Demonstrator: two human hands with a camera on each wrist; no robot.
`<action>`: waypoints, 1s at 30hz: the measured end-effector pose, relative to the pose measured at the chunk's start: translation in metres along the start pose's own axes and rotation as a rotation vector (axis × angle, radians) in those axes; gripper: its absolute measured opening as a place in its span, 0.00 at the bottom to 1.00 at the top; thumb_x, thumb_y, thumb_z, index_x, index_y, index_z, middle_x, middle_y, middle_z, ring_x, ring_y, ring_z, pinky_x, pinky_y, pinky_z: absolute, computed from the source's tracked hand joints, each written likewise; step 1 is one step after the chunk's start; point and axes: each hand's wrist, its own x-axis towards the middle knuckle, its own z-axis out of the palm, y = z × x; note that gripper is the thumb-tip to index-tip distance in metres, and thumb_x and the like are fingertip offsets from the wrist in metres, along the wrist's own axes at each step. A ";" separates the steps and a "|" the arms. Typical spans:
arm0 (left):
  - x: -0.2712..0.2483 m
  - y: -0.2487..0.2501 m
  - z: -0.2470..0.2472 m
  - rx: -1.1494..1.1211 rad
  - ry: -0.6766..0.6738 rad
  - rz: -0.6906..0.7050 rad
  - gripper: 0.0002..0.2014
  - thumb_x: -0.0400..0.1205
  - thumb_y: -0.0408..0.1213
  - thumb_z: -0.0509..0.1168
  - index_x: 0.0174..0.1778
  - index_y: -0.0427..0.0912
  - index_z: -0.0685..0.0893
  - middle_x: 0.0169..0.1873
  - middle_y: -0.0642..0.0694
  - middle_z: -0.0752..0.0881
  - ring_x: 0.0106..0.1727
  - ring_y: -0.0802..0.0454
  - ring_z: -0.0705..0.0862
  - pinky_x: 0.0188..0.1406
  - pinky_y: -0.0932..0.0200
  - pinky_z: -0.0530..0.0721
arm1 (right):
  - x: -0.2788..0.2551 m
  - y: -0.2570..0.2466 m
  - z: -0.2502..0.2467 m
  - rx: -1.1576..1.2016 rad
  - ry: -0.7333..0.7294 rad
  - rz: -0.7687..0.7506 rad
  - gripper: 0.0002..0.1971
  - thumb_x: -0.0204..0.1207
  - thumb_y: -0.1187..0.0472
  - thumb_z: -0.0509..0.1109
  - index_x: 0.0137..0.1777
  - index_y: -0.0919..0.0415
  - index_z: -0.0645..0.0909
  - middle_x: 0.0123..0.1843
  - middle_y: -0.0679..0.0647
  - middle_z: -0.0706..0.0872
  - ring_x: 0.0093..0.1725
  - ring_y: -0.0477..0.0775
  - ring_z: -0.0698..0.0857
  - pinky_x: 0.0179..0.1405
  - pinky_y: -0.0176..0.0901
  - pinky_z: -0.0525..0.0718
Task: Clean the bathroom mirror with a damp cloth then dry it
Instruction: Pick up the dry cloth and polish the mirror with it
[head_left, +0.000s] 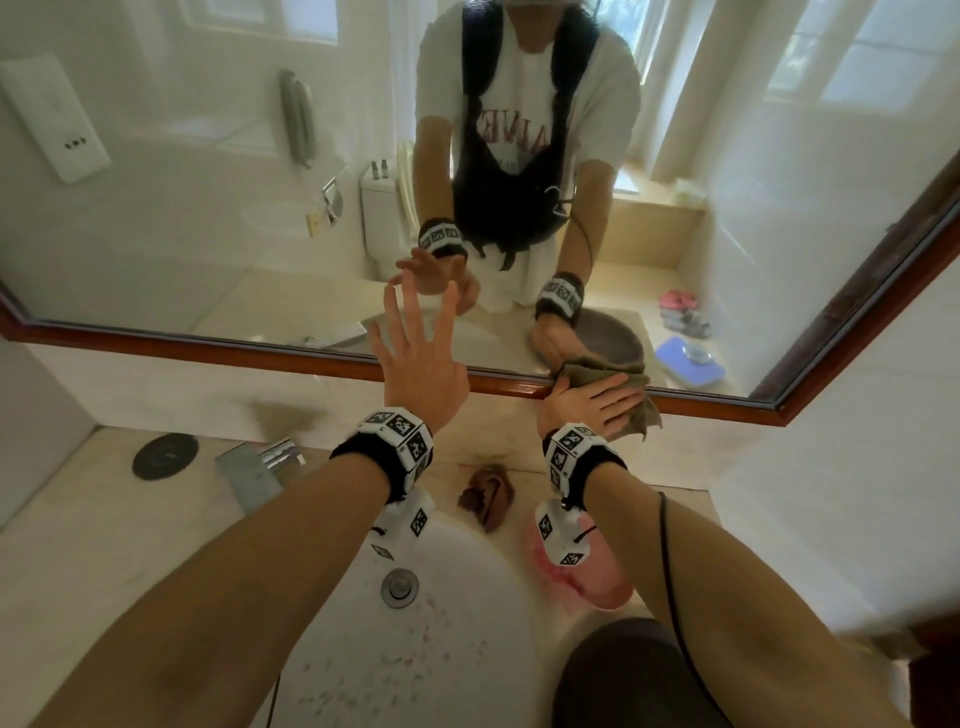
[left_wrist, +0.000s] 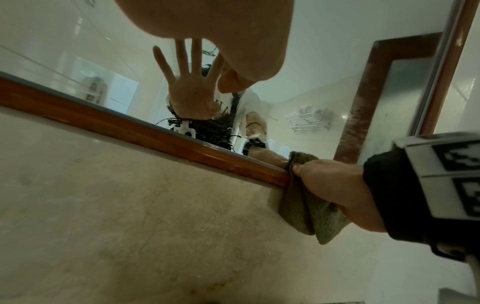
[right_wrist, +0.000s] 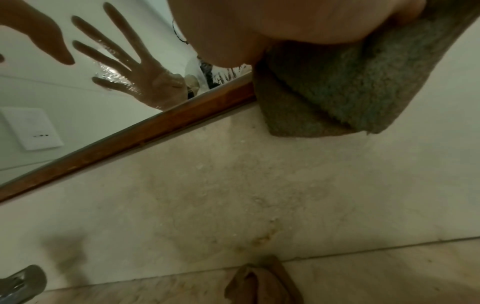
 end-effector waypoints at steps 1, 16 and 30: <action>0.000 -0.007 -0.002 0.002 -0.009 -0.009 0.50 0.74 0.36 0.64 0.87 0.55 0.41 0.86 0.32 0.41 0.86 0.29 0.42 0.78 0.20 0.54 | -0.004 -0.004 0.002 -0.002 -0.005 -0.003 0.44 0.79 0.47 0.65 0.83 0.72 0.48 0.83 0.74 0.50 0.83 0.73 0.50 0.81 0.65 0.47; -0.001 -0.053 -0.007 -0.065 -0.107 -0.027 0.49 0.76 0.37 0.63 0.86 0.56 0.38 0.85 0.36 0.33 0.86 0.34 0.34 0.80 0.24 0.46 | -0.062 -0.048 0.030 -0.207 0.033 -0.136 0.44 0.65 0.46 0.77 0.74 0.76 0.70 0.72 0.80 0.72 0.72 0.78 0.73 0.69 0.70 0.72; 0.003 -0.066 -0.014 -0.062 -0.093 -0.021 0.50 0.75 0.35 0.65 0.85 0.58 0.38 0.85 0.38 0.32 0.86 0.34 0.34 0.80 0.23 0.48 | -0.085 -0.025 0.000 -0.501 -0.198 -0.788 0.31 0.68 0.55 0.78 0.72 0.59 0.78 0.71 0.67 0.79 0.71 0.66 0.78 0.61 0.54 0.81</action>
